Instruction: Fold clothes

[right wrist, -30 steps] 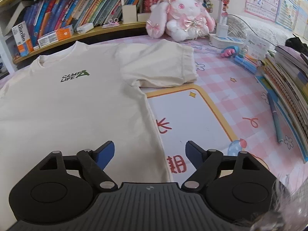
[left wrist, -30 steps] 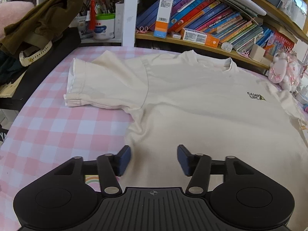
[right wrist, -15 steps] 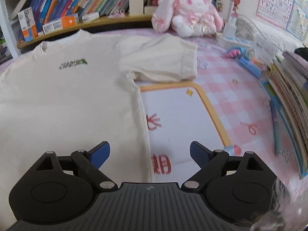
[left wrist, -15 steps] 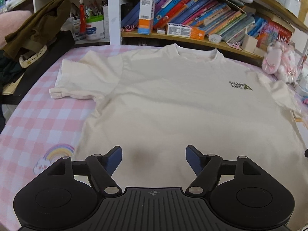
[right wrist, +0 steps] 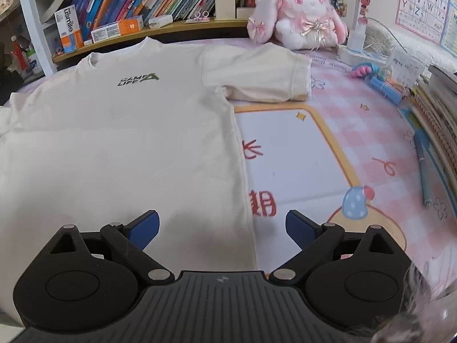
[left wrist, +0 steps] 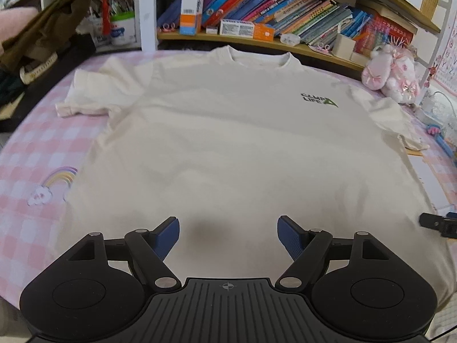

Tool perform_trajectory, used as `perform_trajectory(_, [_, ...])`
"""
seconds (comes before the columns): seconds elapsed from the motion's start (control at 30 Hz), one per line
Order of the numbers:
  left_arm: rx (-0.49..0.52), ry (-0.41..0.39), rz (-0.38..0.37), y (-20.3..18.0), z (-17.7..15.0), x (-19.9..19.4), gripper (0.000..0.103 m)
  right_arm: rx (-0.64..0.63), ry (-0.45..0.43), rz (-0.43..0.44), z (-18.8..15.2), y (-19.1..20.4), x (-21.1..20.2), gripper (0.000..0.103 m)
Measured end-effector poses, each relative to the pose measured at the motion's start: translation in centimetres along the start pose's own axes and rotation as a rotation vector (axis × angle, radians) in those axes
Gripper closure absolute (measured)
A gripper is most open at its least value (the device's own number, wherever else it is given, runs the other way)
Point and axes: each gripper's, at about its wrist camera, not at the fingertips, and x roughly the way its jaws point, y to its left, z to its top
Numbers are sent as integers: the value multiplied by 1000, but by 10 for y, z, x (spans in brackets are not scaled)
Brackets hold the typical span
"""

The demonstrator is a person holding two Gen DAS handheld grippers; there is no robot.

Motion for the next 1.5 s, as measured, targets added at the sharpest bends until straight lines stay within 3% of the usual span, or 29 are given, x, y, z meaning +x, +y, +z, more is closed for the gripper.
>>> perform_trajectory(0.13, [26, -3, -12, -2, 0, 1, 25, -40, -16, 8, -5, 9, -6, 7])
perform_trajectory(0.43, [107, 13, -82, 24, 6, 10, 25, 9, -13, -57, -11, 36, -11, 7])
perform_trajectory(0.6, [169, 18, -143, 52, 19, 13, 25, 45, -11, -88, -13, 75, -13, 7])
perform_trajectory(0.83, [210, 4, -168, 104, 36, 19, 24, 67, -13, -107, -19, 139, -13, 7])
perform_trajectory(1.23, [146, -11, -155, 174, 68, 32, 24, 90, -25, -150, -16, 203, -9, 6])
perform_trajectory(1.43, [40, -1, -131, 205, 82, 45, 24, 61, -8, -147, -10, 220, -7, 5])
perform_trajectory(1.5, [-50, -6, -147, 223, 88, 48, 25, 41, -1, -140, -9, 226, -6, 5])
